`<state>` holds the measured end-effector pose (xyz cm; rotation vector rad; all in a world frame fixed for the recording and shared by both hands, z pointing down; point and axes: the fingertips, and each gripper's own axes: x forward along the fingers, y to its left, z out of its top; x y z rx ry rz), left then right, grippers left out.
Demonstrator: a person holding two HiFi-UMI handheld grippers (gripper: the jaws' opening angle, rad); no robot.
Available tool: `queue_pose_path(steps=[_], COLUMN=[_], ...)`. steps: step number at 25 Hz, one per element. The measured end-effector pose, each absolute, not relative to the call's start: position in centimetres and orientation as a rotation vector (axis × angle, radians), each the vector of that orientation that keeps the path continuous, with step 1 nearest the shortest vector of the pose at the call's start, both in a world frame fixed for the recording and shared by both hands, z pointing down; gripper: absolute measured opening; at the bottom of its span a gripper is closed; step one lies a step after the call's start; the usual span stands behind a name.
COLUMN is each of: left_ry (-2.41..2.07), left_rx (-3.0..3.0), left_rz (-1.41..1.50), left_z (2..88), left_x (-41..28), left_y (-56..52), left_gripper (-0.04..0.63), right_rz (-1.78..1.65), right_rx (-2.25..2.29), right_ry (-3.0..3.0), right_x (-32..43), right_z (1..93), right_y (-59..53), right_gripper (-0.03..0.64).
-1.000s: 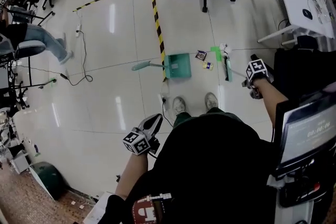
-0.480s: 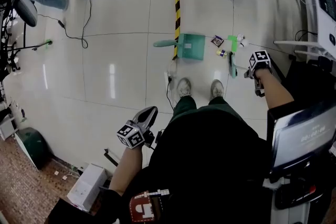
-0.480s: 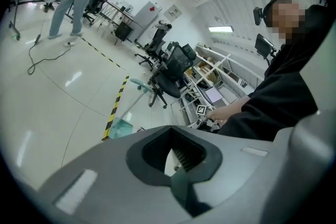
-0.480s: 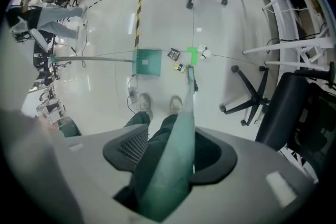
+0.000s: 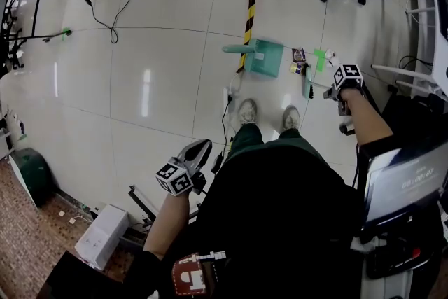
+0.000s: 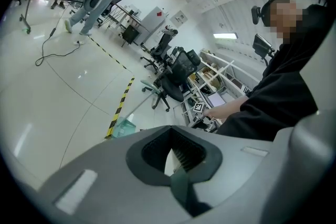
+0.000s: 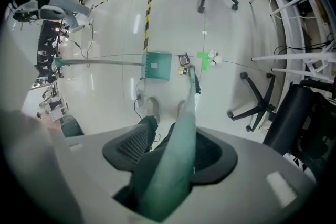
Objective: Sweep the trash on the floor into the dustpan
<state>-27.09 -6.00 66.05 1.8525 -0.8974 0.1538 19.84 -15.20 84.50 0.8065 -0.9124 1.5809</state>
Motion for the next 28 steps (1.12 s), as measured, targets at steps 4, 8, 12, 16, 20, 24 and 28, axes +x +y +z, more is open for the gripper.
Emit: queue_pose_path(steps=[4,8,12,16,20,24,28], left_ry=[-0.897,-0.899,-0.885,-0.855,-0.851,-0.85,-0.86], left_rx=[1.86,1.861,1.868,1.885,1.899,1.894,1.868], left_rz=[0.145,0.13,0.127,0.13,0.119,0.13,0.144], left_z=[65.6,65.2,65.3,65.3,65.2,65.2,65.5], left_x=[-27.3,-27.6,-27.8,-27.7,-28.0,-28.0,-28.6], left_y=[-6.4,-6.6,-6.5,-6.6,-7.3,-7.3,-5.8], left_gripper=[-0.002,-0.002,-0.002,-0.002,-0.002,-0.002,-0.002], right_rz=[1.592,1.636,1.73,1.699,1.624,1.569,1.5], right_rx=[0.79,0.774,0.751,0.756,0.787,0.822,0.793], right_ry=[-0.943,-1.004,-1.088,-1.133,-1.111,-1.027,-0.945], right_x=[17.3,14.3,12.4,14.4,18.1,21.4,21.6], right_z=[84.2,83.5,82.0,80.0,78.4,78.7,80.4], right_y=[-16.2,-17.6,-18.3,-17.9,-16.7,-16.1,-15.8], right_gripper=[0.249,0.25,0.245,0.241,0.239,0.24,0.241])
